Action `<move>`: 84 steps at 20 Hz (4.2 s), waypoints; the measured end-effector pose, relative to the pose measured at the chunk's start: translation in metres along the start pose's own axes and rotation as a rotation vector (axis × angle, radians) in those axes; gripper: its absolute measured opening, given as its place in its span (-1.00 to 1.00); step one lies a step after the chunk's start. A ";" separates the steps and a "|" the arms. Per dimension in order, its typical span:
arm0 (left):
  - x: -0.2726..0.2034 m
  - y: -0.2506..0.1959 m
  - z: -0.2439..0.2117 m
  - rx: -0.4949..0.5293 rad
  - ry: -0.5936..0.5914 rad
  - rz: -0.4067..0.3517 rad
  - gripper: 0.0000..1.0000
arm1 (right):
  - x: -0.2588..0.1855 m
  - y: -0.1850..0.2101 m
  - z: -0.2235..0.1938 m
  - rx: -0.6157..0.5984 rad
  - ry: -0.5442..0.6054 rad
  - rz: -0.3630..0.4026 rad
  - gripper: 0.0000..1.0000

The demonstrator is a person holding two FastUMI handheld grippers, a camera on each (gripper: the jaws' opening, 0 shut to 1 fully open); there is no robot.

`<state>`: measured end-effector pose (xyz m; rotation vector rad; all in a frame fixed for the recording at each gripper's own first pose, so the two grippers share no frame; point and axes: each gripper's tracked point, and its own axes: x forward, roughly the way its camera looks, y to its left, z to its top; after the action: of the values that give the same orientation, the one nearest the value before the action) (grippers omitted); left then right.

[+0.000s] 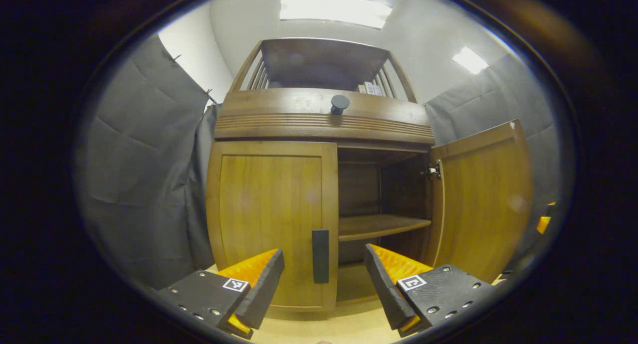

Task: Open the right door of the double-door shoe cabinet with the right hand, and open the left door with the left hand.

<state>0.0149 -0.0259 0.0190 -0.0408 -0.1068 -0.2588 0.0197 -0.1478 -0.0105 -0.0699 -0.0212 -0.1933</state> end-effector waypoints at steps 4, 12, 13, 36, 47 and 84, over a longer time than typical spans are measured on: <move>0.005 0.004 -0.007 0.016 0.006 0.021 0.84 | 0.002 0.003 -0.013 0.009 0.034 0.002 0.83; 0.041 0.007 -0.040 0.025 0.091 0.023 0.84 | 0.012 0.019 -0.030 0.013 0.084 0.032 0.83; 0.042 0.009 -0.046 0.018 0.106 0.022 0.84 | 0.012 0.021 -0.032 0.011 0.088 0.035 0.89; 0.051 0.001 -0.063 -0.038 0.224 -0.038 -0.72 | 0.013 0.051 -0.031 0.045 0.087 0.102 0.89; 0.061 0.012 -0.044 -0.057 0.248 -0.041 -0.51 | -0.004 0.074 -0.028 0.073 0.089 0.160 0.89; 0.054 0.032 -0.058 -0.104 0.200 0.227 -0.66 | -0.030 0.121 -0.021 0.055 0.087 0.345 0.84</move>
<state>0.0807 -0.0113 -0.0333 -0.1296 0.1102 -0.0407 0.0139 -0.0249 -0.0407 -0.0093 0.0716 0.1490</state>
